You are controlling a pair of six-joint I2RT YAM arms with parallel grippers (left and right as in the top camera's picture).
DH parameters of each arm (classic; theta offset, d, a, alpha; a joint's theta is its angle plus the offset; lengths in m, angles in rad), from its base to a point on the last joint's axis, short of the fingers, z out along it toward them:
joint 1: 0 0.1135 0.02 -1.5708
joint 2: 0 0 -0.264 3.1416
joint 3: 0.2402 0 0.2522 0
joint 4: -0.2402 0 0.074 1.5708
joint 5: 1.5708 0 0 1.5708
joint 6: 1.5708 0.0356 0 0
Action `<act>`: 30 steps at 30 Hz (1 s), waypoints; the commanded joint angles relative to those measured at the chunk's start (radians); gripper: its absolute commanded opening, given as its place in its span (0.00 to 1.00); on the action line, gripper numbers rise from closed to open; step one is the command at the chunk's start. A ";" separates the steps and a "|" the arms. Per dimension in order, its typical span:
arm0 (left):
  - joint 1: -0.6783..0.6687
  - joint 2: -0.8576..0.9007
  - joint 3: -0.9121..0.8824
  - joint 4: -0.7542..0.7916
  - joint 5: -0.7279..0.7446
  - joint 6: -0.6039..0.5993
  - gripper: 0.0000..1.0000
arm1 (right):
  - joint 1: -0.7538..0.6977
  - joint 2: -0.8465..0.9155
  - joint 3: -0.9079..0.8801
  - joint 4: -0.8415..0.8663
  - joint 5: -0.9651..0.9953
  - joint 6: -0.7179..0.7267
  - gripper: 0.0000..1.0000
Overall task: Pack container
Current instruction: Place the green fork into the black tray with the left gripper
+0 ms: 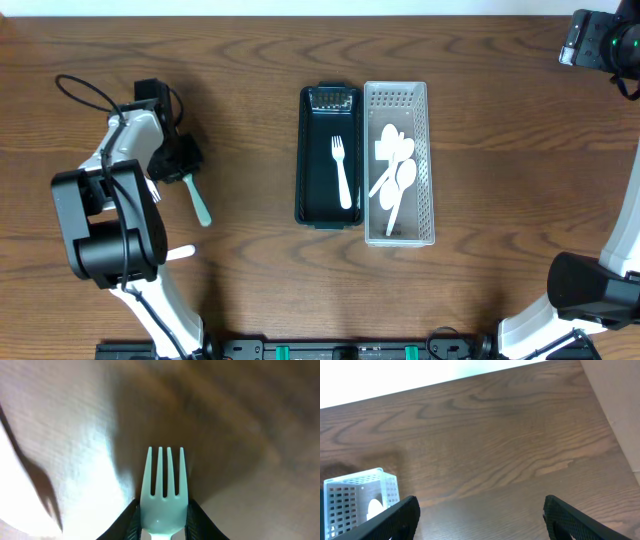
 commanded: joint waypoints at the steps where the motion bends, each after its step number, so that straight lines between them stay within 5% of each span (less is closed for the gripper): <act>1: -0.059 -0.076 0.066 -0.060 -0.019 0.041 0.21 | -0.009 0.003 0.010 0.000 0.002 -0.012 0.82; 8: -0.299 -0.254 0.255 -0.183 -0.019 0.040 0.19 | -0.009 0.003 0.010 -0.002 0.002 -0.012 0.82; 11: -0.433 -0.297 0.340 -0.163 -0.019 0.040 0.12 | -0.009 0.003 0.010 -0.005 0.002 -0.012 0.82; 18: -0.677 -0.278 0.389 -0.018 -0.020 0.040 0.15 | -0.008 0.003 0.009 -0.016 0.002 -0.012 0.82; 30: -0.712 0.036 0.382 -0.035 -0.016 0.013 0.14 | -0.008 0.003 0.009 -0.027 0.002 -0.012 0.82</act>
